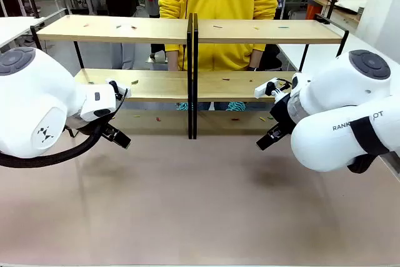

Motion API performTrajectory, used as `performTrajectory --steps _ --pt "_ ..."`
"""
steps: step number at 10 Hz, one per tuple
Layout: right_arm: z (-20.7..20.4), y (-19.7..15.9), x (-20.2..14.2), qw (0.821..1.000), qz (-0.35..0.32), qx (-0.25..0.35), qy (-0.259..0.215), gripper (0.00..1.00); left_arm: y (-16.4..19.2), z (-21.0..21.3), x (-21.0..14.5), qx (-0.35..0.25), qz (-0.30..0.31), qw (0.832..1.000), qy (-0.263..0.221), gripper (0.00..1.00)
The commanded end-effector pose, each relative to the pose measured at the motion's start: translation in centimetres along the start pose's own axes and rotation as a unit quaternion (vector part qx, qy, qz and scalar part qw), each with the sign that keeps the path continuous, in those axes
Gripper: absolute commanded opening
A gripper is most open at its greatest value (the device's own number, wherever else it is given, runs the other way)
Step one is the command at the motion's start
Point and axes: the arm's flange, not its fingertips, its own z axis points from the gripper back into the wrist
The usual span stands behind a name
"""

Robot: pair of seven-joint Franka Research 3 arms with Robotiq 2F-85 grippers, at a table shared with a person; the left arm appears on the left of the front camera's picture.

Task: Clean the shelves.
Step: Pick up the Duster when the human hands it over.

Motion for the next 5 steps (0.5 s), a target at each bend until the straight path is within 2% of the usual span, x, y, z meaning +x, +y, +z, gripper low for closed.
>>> performTrajectory --steps 1,5 --pt "0.0 0.0 0.0 1.0 0.0 0.0 0.0 1.0 0.0 0.01 0.01 0.0 0.0 1.0 0.0 1.0" --pt "0.0 0.0 0.0 1.0 0.0 0.0 0.0 1.0 0.0 0.01 0.01 0.0 0.0 1.0 0.0 1.0"
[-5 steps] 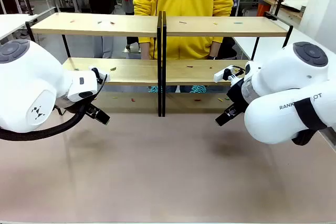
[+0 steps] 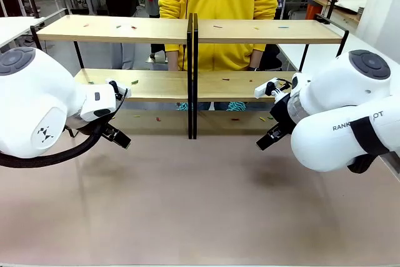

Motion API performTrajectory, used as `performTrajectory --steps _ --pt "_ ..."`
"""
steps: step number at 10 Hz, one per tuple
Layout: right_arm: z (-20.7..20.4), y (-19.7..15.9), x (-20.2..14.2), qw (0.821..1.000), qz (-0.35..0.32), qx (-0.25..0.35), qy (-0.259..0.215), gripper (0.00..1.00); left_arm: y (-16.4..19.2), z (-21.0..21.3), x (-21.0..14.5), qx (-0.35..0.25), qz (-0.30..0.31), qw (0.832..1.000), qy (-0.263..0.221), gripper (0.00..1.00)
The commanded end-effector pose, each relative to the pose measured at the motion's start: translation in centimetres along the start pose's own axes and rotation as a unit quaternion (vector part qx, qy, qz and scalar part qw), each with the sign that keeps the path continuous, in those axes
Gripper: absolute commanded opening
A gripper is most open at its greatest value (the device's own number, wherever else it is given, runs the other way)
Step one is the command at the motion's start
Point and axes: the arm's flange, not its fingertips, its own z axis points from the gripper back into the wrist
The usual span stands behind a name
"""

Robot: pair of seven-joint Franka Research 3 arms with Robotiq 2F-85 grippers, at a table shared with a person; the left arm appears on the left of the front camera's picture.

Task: Clean the shelves.
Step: Pick up the Duster when the human hands it over.

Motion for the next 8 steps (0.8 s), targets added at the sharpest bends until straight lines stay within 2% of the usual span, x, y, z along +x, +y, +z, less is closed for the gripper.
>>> performTrajectory --steps 1,8 --pt "0.0 0.0 0.0 1.0 0.0 0.0 0.0 1.0 -0.01 0.01 0.01 0.0 -0.001 1.0 0.0 1.0" --pt "0.0 0.0 0.0 1.0 0.0 0.0 0.0 1.0 -0.01 0.01 0.01 0.0 -0.001 1.0 0.0 1.0"
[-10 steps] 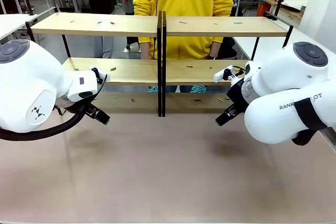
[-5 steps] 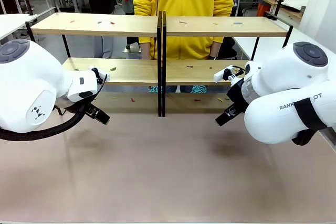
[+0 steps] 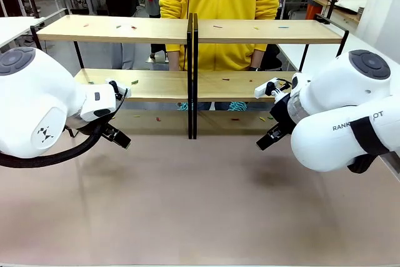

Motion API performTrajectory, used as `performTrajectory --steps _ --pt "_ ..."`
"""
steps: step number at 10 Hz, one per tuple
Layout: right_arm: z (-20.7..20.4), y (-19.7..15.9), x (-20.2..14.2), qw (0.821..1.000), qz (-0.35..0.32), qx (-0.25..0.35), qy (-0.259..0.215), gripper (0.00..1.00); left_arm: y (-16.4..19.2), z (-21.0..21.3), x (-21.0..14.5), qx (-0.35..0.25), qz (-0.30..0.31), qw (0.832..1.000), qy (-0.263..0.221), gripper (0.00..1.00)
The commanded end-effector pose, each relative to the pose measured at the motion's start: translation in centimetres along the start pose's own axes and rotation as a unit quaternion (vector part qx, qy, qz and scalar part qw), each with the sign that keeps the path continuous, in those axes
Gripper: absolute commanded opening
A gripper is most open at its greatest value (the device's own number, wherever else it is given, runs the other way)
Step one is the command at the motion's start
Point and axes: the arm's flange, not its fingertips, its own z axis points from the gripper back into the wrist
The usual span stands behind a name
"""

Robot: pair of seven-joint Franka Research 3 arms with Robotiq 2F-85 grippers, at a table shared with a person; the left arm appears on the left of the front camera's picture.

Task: Clean the shelves.
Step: Pick up the Duster when the human hands it over.

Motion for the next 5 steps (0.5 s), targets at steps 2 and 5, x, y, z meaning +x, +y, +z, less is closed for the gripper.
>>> performTrajectory --steps 2,5 --pt "0.0 0.0 0.0 1.0 0.0 0.0 0.0 1.0 0.0 0.0 0.0 0.0 0.0 1.0 0.0 1.0" --pt "12.3 -1.2 -0.9 0.995 -0.078 0.055 -0.042 1.0 -3.0 12.6 -3.1 0.084 0.005 0.996 -0.03 1.0"
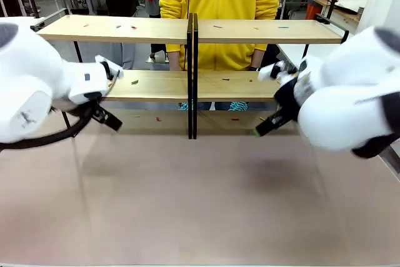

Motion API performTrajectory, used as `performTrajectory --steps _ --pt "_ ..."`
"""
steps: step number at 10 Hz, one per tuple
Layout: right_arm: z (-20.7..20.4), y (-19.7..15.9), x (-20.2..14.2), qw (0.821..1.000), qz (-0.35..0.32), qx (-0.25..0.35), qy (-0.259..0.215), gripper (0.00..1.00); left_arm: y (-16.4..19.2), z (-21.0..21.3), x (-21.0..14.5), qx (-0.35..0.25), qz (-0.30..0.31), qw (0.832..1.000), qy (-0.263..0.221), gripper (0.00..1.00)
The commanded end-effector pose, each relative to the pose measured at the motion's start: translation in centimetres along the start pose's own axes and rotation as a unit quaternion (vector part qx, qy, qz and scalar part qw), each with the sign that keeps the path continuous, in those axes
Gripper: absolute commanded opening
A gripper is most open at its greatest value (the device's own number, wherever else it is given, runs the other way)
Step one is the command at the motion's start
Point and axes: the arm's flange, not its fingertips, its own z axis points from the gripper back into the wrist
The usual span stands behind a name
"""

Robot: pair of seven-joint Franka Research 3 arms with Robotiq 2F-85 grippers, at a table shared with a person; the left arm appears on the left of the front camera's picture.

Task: Clean the shelves.
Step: Pick up the Duster when the human hands it over.

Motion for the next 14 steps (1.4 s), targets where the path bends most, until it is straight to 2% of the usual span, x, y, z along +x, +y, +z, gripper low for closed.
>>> performTrajectory --steps 1,2,3,4,5,6,7,8,9,11,14 --pt "10.9 0.0 -2.3 0.995 -0.091 -0.038 -0.032 1.0 -4.7 10.9 -6.0 0.057 0.06 0.996 0.016 1.0" --pt "14.6 1.3 -2.6 0.992 -0.092 -0.061 -0.065 1.0 -6.2 14.3 -7.2 0.051 0.036 0.994 -0.089 1.0" --pt "17.5 3.0 -3.0 0.985 -0.083 -0.091 -0.124 1.0 -7.1 17.0 -8.3 0.059 0.079 0.976 -0.195 1.0" --pt "10.5 -0.7 0.9 0.996 -0.071 -0.021 -0.047 1.0 -2.1 10.4 1.7 0.046 0.032 0.998 -0.035 1.0" --pt "15.6 0.2 1.0 0.991 -0.086 -0.051 -0.089 1.0 -2.1 10.4 1.7 0.046 0.032 0.998 -0.035 1.0" --pt "13.6 -0.8 2.3 0.992 -0.104 -0.046 -0.061 1.0 -4.3 17.9 2.0 0.059 0.058 0.99 -0.11 1.0" --pt "13.4 -1.1 3.0 0.989 -0.137 -0.007 -0.061 1.0 -3.0 18.2 1.7 -0.047 0.06 0.988 -0.133 1.0" --pt "14.5 -1.1 3.1 0.982 -0.174 -0.001 -0.07 1.0 -2.0 19.4 0.9 -0.071 0.082 0.983 -0.148 1.0" --pt "15.5 0.0 3.3 0.979 -0.197 0.003 -0.044 1.0 -0.8 21.2 -0.4 -0.099 0.082 0.98 -0.153 1.0" --pt "17.6 3.0 4.5 0.97 -0.23 -0.003 -0.074 1.0 -0.5 23.2 -1.1 -0.098 0.082 0.98 -0.15 1.0" --pt "21.8 5.8 4.9 0.988 -0.147 -0.001 -0.052 1.0 -1.3 23.9 -1.0 -0.078 0.079 0.985 -0.131 1.0"
